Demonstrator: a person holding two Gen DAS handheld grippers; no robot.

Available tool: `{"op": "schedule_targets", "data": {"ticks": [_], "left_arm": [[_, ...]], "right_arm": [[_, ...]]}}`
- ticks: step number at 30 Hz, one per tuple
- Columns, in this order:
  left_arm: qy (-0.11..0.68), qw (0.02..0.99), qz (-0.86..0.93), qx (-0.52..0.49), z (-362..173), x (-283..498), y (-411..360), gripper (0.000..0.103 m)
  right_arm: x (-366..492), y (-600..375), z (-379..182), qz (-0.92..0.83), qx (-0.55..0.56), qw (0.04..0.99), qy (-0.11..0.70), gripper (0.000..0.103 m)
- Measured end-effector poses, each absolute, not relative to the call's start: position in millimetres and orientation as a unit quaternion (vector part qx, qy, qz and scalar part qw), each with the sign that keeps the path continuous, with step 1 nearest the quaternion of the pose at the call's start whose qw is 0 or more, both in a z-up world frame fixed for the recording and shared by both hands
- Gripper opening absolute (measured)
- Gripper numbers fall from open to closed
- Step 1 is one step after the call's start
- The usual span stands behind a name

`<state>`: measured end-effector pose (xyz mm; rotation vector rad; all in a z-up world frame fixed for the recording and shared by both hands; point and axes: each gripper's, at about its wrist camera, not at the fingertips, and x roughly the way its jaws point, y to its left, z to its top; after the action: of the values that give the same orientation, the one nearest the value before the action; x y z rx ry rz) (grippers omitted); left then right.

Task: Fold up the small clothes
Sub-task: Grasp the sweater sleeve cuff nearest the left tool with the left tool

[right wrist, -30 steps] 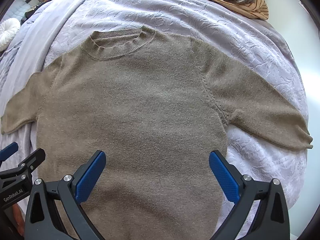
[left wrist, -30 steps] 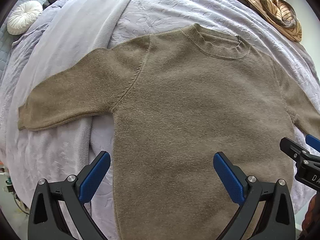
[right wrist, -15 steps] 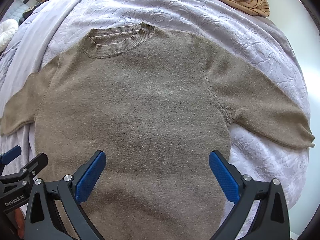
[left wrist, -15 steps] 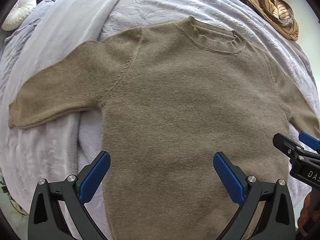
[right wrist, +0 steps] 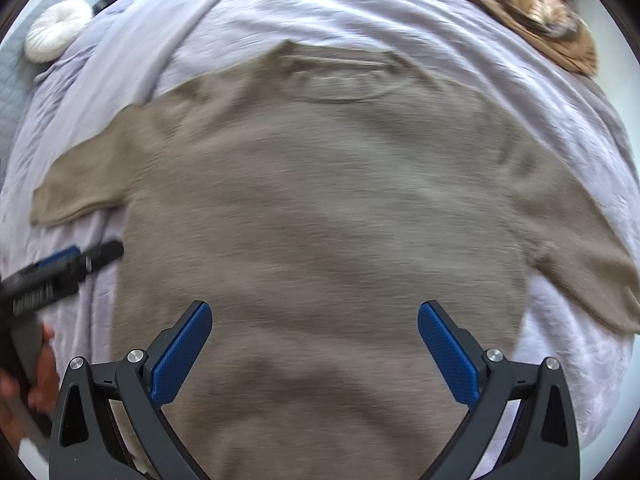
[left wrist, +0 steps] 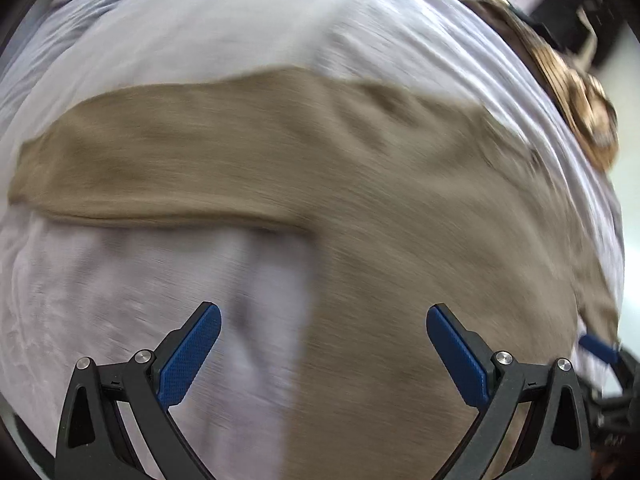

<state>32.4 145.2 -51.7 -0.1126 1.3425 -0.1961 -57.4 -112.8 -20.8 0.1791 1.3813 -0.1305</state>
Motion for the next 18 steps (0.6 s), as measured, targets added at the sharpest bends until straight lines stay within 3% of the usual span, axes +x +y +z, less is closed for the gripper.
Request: {"op": "schedule_targets", "data": {"ticks": [10,16,17,18], "left_arm": [[0.569,0.755,-0.040,-0.323,-103,72,314,0.103],[0.490,0.785,0.006,-0.379,-96,84,362,0.103],[0.488,0.786,0.017,-0.379,-98,85,366,0.102],[0.488,0.786,0.028,-0.378,-100,86,370,0.091]], "right_arm": [[-46,-30,-30,0.017,0.059,0.759,0.648,0.103],[-43,4,-38,0.044,0.047,0.749,0.659,0.103],[-42,8,-39,0.049,0.044,0.747,0.662,0.103],[-42,12,-40,0.052,0.041,0.745,0.664,0.103]]}}
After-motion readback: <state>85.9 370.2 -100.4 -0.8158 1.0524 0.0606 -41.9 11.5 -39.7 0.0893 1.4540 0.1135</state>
